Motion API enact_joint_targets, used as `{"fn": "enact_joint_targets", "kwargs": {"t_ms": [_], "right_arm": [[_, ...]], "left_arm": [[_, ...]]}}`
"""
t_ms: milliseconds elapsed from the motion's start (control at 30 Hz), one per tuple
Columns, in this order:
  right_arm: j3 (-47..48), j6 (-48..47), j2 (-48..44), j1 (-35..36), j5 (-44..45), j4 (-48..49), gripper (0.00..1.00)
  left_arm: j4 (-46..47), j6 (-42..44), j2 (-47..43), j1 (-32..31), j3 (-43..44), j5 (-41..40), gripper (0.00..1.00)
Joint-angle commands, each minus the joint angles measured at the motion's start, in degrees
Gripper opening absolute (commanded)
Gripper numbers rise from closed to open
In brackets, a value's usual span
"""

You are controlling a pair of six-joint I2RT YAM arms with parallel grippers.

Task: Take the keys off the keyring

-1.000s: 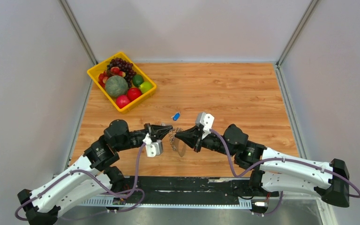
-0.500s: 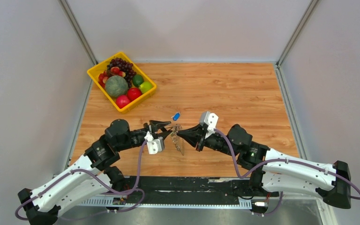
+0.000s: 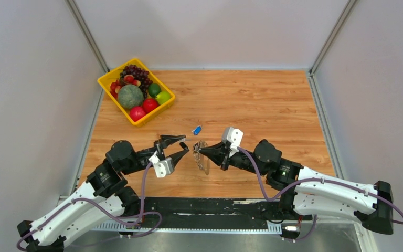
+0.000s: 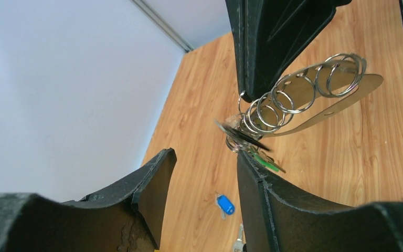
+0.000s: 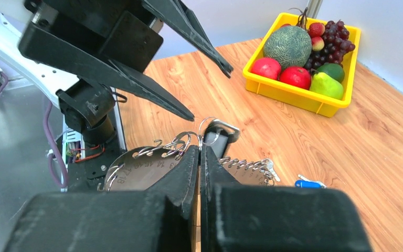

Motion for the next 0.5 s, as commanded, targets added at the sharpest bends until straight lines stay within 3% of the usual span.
{"fn": "enact_joint_targets", "kwargs": {"t_ms": [0, 100, 233, 467], "right_arm": [[0.5, -1.5, -1.1, 0.2, -0.7, -0.2, 0.0], [0.1, -1.7, -1.0, 0.2, -1.1, -1.2, 0.0], [0.0, -2.1, -1.1, 0.2, -2.4, -2.7, 0.0], [0.4, -2.3, -1.0, 0.2, -3.1, -4.6, 0.0]], "left_arm": [[1.0, -1.9, -1.4, -0.2, 0.2, 4.0, 0.59], [-4.0, -1.1, -0.9, -0.2, 2.9, 6.6, 0.62], [-11.1, 1.8, 1.4, -0.2, 6.4, 10.9, 0.58], [-12.5, 1.9, 3.5, -0.2, 7.8, 13.5, 0.51]]}}
